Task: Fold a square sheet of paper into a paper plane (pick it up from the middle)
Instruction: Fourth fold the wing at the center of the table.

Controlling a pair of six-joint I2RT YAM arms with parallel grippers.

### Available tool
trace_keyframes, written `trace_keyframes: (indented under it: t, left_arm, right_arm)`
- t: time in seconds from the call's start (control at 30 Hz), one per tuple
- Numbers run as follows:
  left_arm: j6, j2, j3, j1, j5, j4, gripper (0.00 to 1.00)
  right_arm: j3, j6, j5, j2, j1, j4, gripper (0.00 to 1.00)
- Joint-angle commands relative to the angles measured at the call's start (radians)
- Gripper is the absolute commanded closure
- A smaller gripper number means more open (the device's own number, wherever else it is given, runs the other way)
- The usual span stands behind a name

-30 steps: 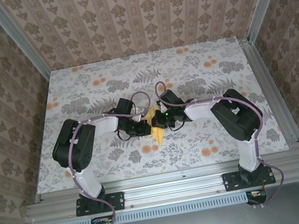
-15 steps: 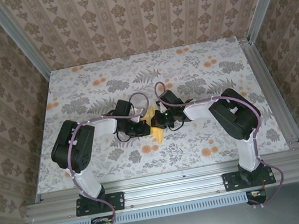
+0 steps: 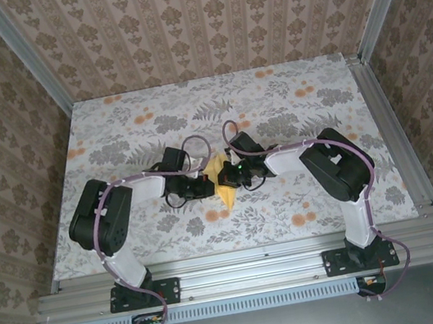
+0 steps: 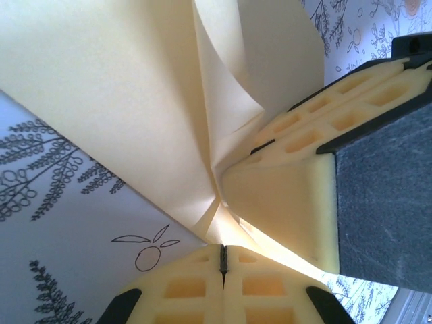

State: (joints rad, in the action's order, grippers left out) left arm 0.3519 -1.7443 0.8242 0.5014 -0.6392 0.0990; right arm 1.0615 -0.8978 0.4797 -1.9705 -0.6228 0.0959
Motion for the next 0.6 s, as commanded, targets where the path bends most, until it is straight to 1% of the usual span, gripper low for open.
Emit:
trace_keyframes:
  t: [0.0, 0.27, 0.47, 0.5, 0.57]
  left_arm:
    - [0.02, 0.04, -0.016, -0.013, 0.003, -0.028, 1.0]
    - [0.035, 0.063, -0.016, -0.038, 0.018, -0.047, 1.0]
    - [0.045, 0.026, 0.009, -0.038, 0.02, -0.063, 1.0]
    - [0.045, 0.016, 0.016, -0.065, 0.024, -0.061, 1.0]
    - [0.046, -0.005, 0.028, -0.067, 0.026, -0.063, 1.0]
  right_arm:
    - [0.004, -0.01, 0.008, -0.02, -0.008, -0.01, 1.0]
    - [0.013, -0.001, 0.006, -0.024, -0.011, -0.02, 1.0]
    - [0.022, 0.005, 0.01, -0.03, -0.015, -0.023, 1.0]
    - [0.022, 0.005, 0.01, -0.03, -0.015, -0.023, 1.0]
    - [0.022, 0.007, 0.01, -0.03, -0.015, -0.024, 1.0]
